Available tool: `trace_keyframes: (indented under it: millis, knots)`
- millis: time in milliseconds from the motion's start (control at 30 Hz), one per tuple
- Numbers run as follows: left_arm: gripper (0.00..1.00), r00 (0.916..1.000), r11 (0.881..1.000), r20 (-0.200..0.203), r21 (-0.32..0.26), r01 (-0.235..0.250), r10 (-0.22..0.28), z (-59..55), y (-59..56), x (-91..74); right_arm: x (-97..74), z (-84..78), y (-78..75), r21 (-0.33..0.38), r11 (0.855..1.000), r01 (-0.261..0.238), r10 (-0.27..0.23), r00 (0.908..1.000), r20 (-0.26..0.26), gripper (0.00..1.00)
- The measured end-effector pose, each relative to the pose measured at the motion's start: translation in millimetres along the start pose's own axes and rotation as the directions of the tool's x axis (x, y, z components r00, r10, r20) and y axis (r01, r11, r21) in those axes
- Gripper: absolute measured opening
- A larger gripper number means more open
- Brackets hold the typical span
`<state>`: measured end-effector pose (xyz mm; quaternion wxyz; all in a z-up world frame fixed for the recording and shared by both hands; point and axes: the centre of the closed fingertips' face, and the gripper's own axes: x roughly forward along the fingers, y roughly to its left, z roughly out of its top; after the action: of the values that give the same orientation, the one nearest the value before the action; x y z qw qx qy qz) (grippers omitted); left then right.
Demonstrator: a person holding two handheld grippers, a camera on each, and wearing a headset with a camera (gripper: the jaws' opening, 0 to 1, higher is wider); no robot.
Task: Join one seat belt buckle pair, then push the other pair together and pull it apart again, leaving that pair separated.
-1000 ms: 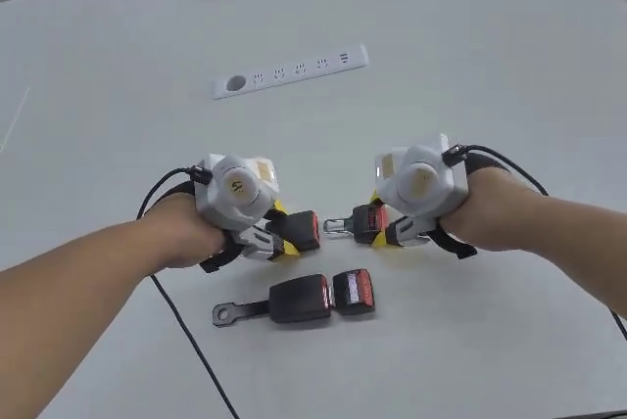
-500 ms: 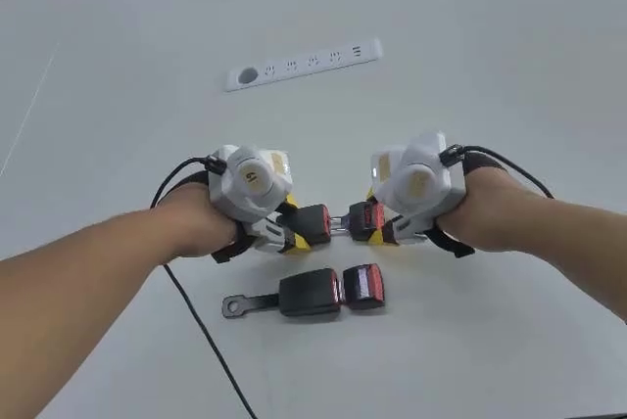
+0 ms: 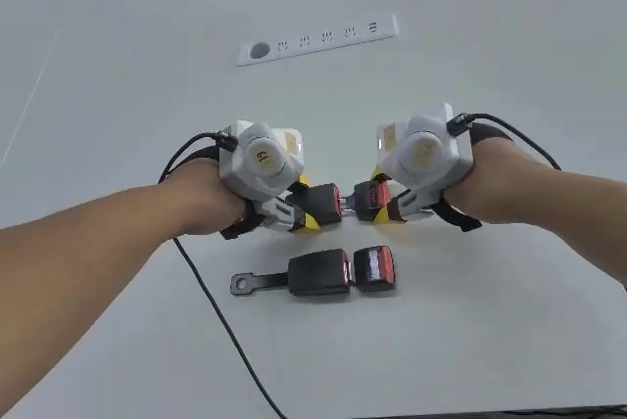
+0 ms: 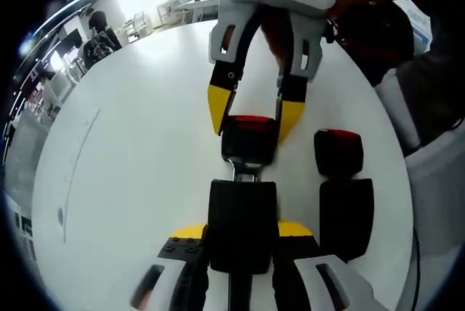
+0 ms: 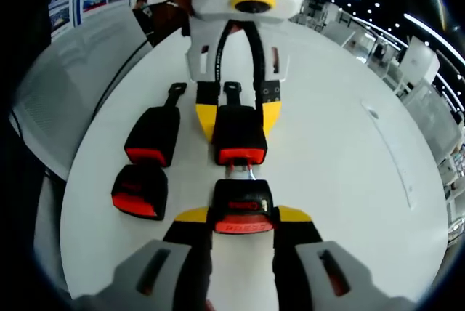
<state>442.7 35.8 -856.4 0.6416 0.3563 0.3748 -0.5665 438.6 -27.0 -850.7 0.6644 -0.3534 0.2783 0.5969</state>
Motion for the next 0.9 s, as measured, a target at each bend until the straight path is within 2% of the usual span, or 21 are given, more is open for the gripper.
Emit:
trace_keyframes:
  millis: [133,333,900]
  knots:
    - [0.33,1.0000,1.000,-0.002,0.007,0.009,-0.009,1.0,-1.0,0.4,0.7,1.6,0.2,-0.010,1.000,0.001,-0.001,1.0000,-0.006,0.29]
    - [0.33,0.9999,1.000,0.005,0.018,0.016,-0.016,2.3,-2.9,-0.6,5.1,13.5,3.3,-0.022,1.000,0.007,-0.007,0.9998,-0.017,0.29]
    - [0.33,1.0000,1.000,0.001,0.007,0.005,-0.005,5.8,-8.1,-5.6,2.3,9.6,0.2,-0.001,1.000,0.018,-0.018,0.9998,-0.006,0.30]
